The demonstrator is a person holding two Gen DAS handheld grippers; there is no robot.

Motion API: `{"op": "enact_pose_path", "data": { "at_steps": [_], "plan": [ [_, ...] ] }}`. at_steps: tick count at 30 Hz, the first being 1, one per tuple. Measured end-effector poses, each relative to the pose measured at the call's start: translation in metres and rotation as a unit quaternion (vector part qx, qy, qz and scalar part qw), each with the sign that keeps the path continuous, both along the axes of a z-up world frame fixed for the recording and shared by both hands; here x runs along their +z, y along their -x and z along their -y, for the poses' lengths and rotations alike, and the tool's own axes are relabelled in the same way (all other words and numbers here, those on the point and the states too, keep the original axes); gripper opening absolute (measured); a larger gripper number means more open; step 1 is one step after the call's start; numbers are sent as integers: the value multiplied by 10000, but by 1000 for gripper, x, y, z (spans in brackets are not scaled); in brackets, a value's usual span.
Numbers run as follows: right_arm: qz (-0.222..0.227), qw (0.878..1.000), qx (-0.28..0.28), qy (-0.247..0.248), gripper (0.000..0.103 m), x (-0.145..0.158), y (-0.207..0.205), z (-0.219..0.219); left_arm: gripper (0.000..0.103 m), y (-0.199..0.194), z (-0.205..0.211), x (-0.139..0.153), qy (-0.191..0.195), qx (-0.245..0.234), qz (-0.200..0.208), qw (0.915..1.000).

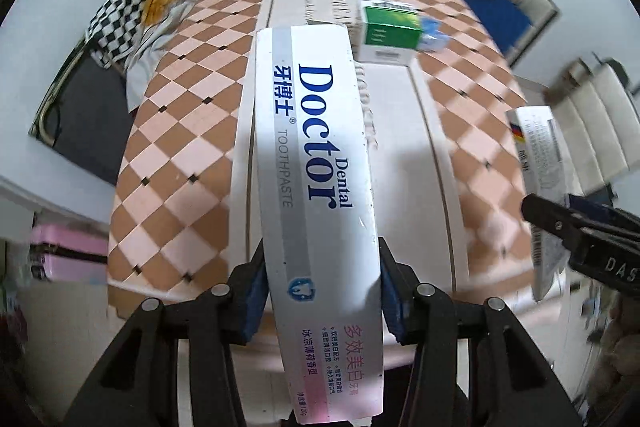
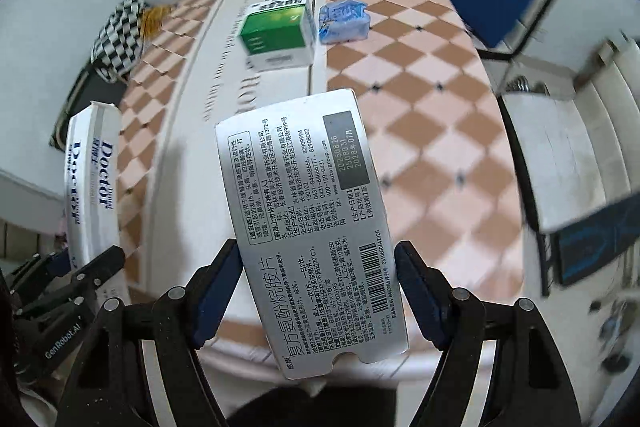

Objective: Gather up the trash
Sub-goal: 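Carry the toothpaste box and leaflet down over the bin and release both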

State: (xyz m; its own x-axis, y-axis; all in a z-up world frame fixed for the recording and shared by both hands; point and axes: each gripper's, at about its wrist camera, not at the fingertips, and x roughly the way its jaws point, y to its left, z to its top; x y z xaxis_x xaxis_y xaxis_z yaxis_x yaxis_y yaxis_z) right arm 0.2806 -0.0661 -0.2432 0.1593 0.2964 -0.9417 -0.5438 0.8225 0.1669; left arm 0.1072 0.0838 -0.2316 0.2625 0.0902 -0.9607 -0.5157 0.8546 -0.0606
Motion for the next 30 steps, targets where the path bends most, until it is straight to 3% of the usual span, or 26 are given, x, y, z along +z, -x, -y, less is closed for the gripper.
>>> {"op": "enact_pose_path", "data": {
  "at_steps": [3,8,9,15,19,26,30],
  "plan": [
    [-116,9996,-258,-93,79,2,57,27,44,36,10,5,147,-347,55,9993],
    [-544,9973,-488,54,79,-22,141,69,44,92,40,-3,441,-755,-137,9961],
    [-632,9967,-496,116,79,-31,152,77,44,103,47,-9,604,-852,-406,9937],
    [-1283,9881,-638,551,79,-105,205,121,44,159,86,-67,1204,-927,-1063,9826],
    [-1655,9807,-734,734,79,-168,220,141,44,177,106,-131,1596,-845,-1654,9696],
    [-2167,9675,-966,871,79,-308,223,159,44,166,131,-291,2216,-752,-2284,9450],
    [-2411,9598,-1129,894,78,-390,216,160,44,153,142,-373,2366,-760,-2614,9327]
  ]
}}
